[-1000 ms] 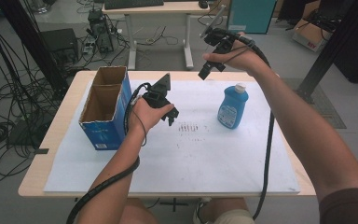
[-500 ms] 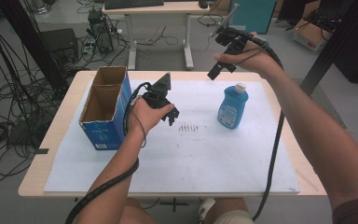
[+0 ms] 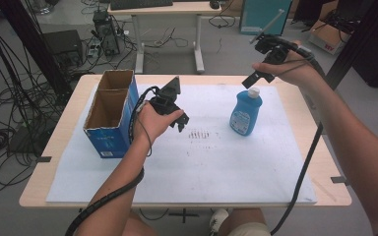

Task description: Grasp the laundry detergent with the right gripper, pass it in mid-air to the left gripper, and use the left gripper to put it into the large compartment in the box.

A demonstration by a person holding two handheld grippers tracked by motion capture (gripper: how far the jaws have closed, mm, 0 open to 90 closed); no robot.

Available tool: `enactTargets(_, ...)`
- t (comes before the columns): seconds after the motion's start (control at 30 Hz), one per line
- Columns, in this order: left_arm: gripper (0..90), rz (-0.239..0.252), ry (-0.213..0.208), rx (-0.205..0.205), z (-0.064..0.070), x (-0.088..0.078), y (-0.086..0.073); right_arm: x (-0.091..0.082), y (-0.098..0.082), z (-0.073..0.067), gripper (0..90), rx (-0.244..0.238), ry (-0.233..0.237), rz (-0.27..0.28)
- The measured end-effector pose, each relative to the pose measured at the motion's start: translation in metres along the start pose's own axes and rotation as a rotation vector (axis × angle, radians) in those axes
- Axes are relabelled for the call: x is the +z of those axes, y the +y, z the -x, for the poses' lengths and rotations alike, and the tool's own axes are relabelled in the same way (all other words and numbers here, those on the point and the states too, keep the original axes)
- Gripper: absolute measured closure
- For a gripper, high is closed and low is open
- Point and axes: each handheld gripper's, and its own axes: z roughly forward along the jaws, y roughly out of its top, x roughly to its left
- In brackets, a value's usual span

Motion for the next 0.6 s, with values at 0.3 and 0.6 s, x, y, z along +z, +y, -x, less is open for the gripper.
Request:
enactTargets(0.3,6.9,0.008,0.0,0.022,0.004,0.003,0.0,-0.003,-0.034,0.009,7.6,0.036,-0.008,0.039)
enactTargets(0.6,6.8,0.032,-0.006,0.035,0.002,0.001,-0.002,0.001,-0.067,0.018,6.6,0.049,-0.003,0.104)
